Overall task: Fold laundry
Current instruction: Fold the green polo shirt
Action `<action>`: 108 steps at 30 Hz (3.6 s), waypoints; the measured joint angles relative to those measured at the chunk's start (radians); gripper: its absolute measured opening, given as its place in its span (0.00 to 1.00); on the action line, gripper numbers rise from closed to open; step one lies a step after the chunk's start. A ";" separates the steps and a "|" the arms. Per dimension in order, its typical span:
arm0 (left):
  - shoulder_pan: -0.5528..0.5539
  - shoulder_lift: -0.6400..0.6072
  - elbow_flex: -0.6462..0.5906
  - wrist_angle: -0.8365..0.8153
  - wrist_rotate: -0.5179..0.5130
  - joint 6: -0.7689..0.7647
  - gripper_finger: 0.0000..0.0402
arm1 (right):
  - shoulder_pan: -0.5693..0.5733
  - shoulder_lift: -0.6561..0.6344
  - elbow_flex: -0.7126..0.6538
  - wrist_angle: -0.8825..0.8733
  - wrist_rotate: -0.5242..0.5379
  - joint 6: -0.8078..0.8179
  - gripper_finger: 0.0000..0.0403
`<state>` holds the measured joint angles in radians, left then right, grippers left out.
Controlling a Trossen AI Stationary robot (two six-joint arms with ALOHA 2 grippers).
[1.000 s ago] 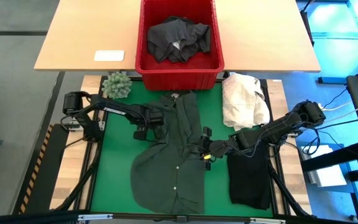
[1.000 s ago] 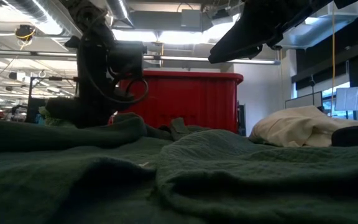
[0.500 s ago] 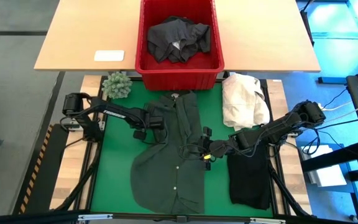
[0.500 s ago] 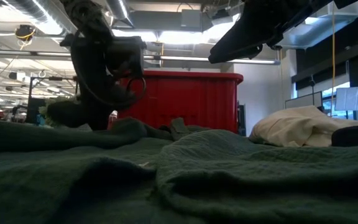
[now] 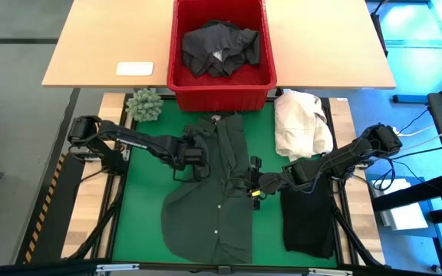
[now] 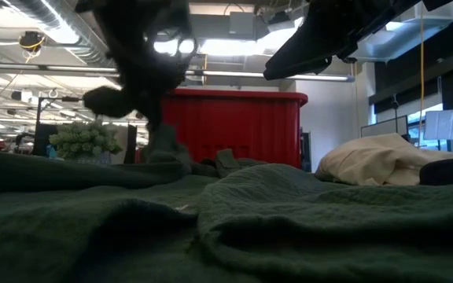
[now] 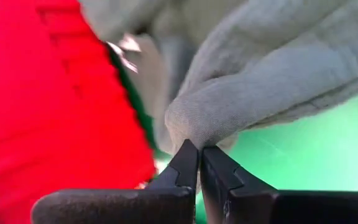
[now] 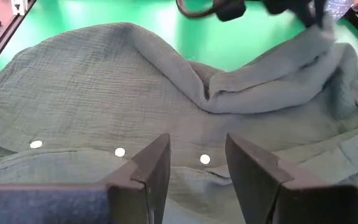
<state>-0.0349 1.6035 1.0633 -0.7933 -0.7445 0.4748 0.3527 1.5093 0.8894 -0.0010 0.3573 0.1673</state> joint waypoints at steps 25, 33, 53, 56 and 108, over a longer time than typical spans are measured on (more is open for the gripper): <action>0.149 0.000 0.074 0.370 0.268 0.280 0.00 | 0.000 0.000 0.000 0.006 0.043 -0.017 0.39; 0.202 0.000 0.074 0.370 0.347 0.260 0.02 | 0.000 0.000 0.000 0.006 0.042 0.009 0.39; 0.227 0.000 0.074 0.394 0.504 0.262 0.17 | 0.000 0.000 0.000 0.006 0.042 0.011 0.39; 0.226 0.000 0.074 0.393 0.503 0.246 0.26 | 0.000 0.000 0.000 0.007 0.042 0.011 0.39; -0.634 -0.287 -0.082 -0.041 0.365 -1.457 0.44 | -0.059 0.000 0.000 0.060 0.015 -0.055 0.39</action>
<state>-0.6693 1.3163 0.9813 -0.8339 -0.3794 -0.9819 0.2935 1.5093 0.8890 0.0589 0.3726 0.1119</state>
